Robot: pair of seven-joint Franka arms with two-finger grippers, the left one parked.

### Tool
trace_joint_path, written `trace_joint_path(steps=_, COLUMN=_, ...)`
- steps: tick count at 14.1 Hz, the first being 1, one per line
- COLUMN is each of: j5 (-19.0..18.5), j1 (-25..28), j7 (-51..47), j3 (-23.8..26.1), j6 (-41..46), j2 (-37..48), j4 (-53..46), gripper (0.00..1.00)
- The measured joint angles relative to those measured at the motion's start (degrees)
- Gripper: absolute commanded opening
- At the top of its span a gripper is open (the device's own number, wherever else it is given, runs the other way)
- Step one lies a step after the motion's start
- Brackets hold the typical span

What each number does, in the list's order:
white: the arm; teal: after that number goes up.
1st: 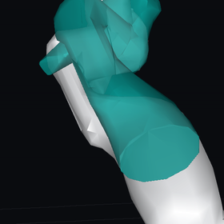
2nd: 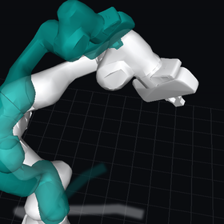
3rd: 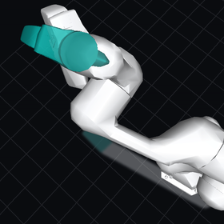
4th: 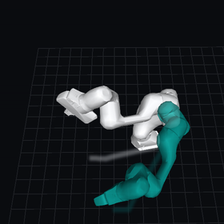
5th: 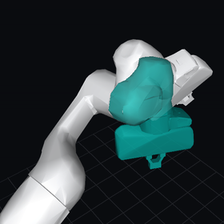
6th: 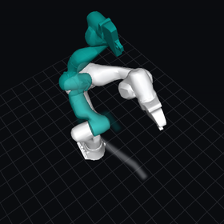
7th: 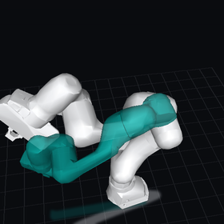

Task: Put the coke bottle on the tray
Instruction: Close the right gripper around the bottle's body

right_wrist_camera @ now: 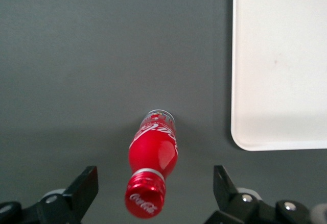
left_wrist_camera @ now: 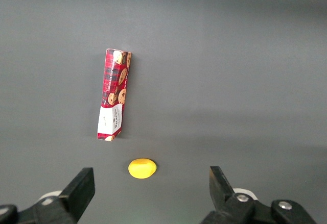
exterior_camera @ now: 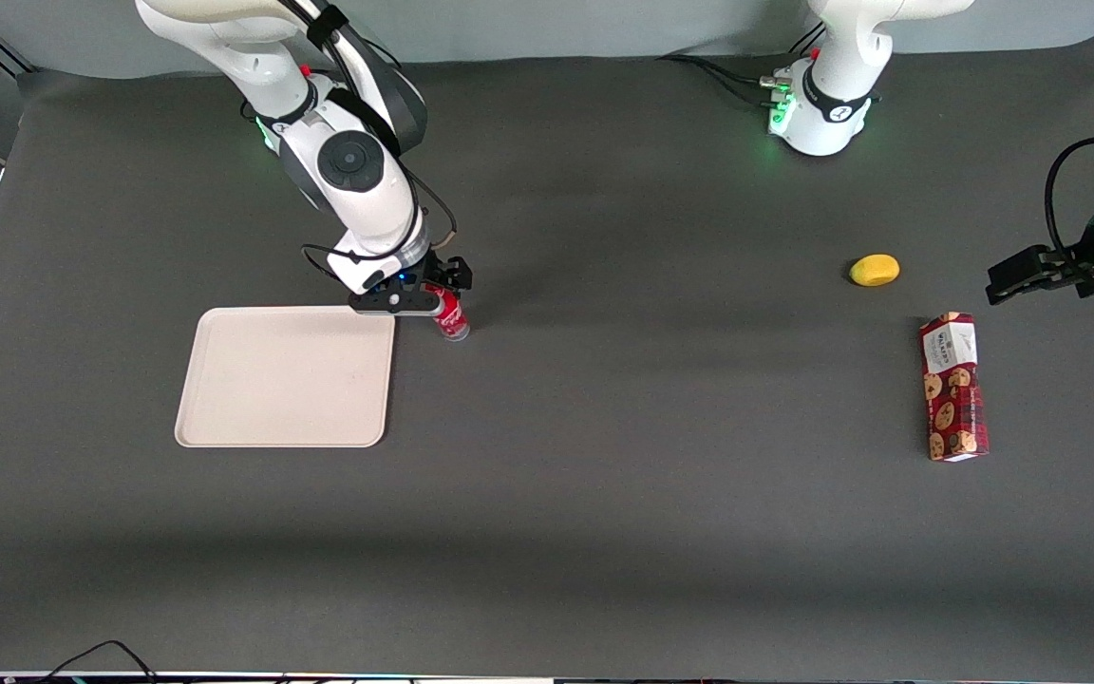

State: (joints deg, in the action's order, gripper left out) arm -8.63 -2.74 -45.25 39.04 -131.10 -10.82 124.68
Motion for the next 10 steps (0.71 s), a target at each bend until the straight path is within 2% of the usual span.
trace_joint_path(steps=4, j5=-0.22, j1=0.00, j7=-0.85, j3=0.27, j6=-1.83, j2=-1.94, j4=0.42, gripper=1.00)
trace_joint_path(steps=5, j5=-0.23, j1=0.00, j7=-1.03, j3=0.45, j6=-1.84, j2=-1.97, j4=0.42, gripper=0.96)
trace_joint_path(steps=10, j5=-0.24, j1=0.00, j7=-1.31, j3=1.17, j6=-1.85, j2=-1.97, j4=0.42, gripper=0.46)
